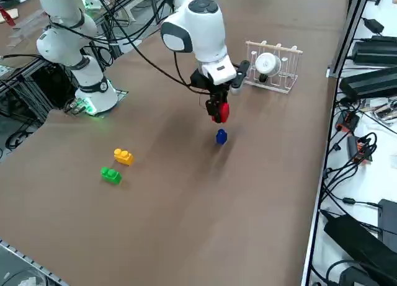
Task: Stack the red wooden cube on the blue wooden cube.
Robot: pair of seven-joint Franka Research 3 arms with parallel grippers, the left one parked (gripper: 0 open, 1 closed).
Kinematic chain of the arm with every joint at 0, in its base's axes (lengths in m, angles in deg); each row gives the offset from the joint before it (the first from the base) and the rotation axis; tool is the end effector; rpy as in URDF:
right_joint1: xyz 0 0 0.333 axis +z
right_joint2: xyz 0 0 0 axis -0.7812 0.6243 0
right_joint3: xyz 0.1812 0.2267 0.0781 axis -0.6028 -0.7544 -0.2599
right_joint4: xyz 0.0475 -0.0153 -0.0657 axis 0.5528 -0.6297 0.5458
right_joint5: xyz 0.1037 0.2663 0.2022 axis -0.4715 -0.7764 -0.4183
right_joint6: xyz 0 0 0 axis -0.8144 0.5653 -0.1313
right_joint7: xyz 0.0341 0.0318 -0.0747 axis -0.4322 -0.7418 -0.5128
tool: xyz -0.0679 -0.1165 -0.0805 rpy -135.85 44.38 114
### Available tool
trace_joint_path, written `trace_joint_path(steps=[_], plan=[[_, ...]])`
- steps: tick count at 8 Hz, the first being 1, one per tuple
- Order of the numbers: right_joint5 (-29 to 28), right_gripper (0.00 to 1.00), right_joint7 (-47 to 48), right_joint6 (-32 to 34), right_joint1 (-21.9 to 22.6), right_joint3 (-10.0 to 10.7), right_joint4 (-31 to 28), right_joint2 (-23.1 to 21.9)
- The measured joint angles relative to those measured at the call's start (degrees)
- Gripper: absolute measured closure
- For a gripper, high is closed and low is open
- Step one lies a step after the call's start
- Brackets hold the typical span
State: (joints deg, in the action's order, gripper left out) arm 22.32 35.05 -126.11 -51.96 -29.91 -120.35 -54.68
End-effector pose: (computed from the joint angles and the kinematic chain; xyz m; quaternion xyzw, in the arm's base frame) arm 0.5947 -0.0451 0.2874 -0.9991 -0.0029 -0.0353 0.0240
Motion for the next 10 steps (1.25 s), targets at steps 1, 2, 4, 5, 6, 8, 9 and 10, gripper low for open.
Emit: trace_joint_path(steps=[1,2,4,5,6,8,9,10], plan=[[-0.25,0.30,1.19,0.04,-0.03,-0.01,0.75,0.89],[-0.28,0.30,3.73,0.04,-0.03,-0.06,1.48,1.99],[-0.28,0.30,7.29,-0.74,-0.26,-0.10,2.29,4.30],[-0.29,0.30,8.01,-1.63,-0.94,-0.09,2.33,5.48],[-0.29,0.30,8.51,-1.87,-1.51,-0.09,2.42,6.25],[-0.31,0.30,9.17,-1.87,-1.61,-0.18,2.47,6.48],[-0.33,0.30,9.28,-1.86,-1.60,-0.27,2.49,6.48],[-0.34,0.30,9.32,-1.86,-1.59,-0.37,2.50,6.48]])
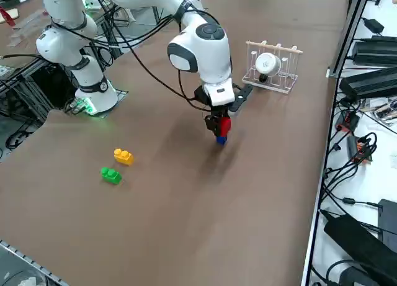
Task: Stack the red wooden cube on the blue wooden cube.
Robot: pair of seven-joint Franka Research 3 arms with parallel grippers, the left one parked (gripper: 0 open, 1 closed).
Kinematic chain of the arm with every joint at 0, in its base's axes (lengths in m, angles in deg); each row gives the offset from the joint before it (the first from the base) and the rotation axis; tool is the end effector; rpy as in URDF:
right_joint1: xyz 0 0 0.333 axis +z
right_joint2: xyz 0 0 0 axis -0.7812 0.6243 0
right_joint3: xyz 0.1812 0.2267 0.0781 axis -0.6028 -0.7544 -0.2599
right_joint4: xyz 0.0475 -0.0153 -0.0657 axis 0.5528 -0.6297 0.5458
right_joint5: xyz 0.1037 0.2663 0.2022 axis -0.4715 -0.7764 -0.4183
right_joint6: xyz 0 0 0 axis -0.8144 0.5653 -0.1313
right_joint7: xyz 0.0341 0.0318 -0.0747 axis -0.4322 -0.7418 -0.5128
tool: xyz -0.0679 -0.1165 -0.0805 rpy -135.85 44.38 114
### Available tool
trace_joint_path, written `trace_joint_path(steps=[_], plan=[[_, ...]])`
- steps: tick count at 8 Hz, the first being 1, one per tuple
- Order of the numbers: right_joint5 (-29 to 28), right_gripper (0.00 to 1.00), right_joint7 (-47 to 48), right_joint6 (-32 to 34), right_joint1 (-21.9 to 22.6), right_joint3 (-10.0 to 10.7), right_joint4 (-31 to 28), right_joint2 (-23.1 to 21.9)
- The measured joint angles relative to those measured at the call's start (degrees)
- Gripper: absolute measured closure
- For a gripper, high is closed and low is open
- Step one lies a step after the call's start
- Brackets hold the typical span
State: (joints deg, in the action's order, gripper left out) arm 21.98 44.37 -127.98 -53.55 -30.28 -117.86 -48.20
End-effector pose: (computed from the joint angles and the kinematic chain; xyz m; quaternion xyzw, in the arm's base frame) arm 0.6043 -0.0593 0.2401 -0.9953 0.0918 -0.0151 0.0251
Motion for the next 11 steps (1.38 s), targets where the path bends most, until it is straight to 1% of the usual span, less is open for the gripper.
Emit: trace_joint_path(steps=[4,11], plan=[[-0.01,0.30,0.04,0.02,0.10,-0.61,-0.02,0.68],[-0.01,0.30,0.04,-0.66,0.15,-0.65,-0.58,1.09]])
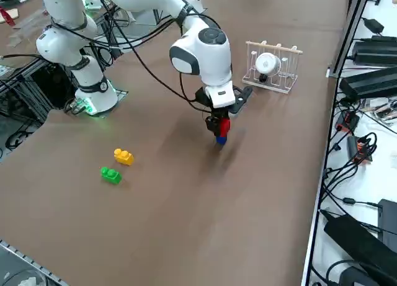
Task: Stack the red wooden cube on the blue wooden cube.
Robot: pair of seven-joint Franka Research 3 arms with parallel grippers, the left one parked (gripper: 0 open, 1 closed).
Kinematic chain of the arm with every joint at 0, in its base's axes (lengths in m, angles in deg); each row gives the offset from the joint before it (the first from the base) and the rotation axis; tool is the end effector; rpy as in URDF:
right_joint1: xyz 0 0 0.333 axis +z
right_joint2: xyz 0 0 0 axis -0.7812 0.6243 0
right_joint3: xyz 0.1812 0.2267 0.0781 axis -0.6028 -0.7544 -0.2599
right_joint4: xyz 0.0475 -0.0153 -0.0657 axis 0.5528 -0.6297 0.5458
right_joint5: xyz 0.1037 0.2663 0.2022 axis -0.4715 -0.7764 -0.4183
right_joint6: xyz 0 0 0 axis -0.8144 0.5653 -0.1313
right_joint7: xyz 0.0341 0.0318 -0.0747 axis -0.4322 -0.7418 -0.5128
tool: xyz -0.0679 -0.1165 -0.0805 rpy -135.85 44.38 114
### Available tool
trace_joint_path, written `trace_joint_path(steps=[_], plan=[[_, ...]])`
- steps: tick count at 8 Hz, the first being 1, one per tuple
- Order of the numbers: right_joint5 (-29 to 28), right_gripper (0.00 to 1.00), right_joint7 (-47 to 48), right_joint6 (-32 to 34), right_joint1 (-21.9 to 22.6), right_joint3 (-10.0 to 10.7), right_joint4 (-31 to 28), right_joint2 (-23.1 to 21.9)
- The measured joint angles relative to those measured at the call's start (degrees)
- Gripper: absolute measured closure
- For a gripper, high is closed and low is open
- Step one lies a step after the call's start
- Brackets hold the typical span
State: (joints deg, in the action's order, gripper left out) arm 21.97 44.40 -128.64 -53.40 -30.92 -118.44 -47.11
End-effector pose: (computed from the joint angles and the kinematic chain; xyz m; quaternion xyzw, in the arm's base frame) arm 0.6015 -0.0513 0.2255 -0.9959 0.0866 -0.0060 0.0268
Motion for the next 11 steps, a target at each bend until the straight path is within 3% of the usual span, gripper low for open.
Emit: trace_joint_path(steps=[11], plan=[[0.00,0.30,0.00,-0.54,0.03,-0.02,-0.13,0.01]])
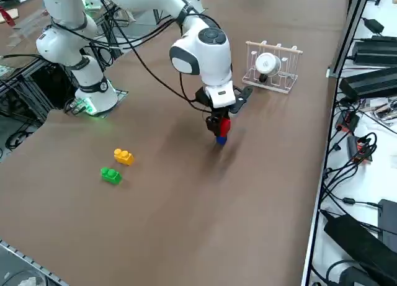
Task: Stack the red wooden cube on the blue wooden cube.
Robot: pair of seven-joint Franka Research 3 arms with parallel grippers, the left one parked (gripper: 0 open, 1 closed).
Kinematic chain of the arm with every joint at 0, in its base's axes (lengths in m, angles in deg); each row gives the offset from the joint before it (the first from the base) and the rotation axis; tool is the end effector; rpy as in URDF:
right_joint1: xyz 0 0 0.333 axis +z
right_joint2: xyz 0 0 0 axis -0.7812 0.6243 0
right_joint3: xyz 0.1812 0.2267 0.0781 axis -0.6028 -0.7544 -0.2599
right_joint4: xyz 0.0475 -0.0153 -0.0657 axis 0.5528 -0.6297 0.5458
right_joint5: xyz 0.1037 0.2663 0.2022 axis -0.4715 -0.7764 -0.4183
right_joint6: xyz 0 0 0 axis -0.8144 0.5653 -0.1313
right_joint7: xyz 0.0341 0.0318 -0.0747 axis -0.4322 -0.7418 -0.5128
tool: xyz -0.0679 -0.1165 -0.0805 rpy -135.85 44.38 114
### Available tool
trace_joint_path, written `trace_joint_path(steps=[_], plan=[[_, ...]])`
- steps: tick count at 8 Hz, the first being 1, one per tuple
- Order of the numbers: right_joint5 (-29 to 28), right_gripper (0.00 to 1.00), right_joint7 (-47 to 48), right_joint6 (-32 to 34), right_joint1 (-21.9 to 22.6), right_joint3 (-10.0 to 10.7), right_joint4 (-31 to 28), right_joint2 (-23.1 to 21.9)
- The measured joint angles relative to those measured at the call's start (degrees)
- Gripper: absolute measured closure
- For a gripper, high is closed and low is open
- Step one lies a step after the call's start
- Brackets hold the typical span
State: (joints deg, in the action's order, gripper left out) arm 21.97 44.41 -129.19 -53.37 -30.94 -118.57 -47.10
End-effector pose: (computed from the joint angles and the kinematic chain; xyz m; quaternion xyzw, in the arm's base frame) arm 0.6022 -0.0510 0.2254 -0.9959 0.0865 -0.0096 0.0265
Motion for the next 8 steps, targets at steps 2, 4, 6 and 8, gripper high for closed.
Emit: trace_joint_path(steps=[2,4,6,8], plan=[[0.00,0.30,0.00,-2.21,0.07,-0.05,-0.85,-0.25],[0.00,0.30,0.00,-2.86,0.09,-0.06,-1.32,-0.46],[0.00,0.30,0.00,-3.10,0.16,-0.10,-1.40,-0.49],[0.00,0.30,0.00,-4.17,0.63,-0.12,-2.01,-0.72]])
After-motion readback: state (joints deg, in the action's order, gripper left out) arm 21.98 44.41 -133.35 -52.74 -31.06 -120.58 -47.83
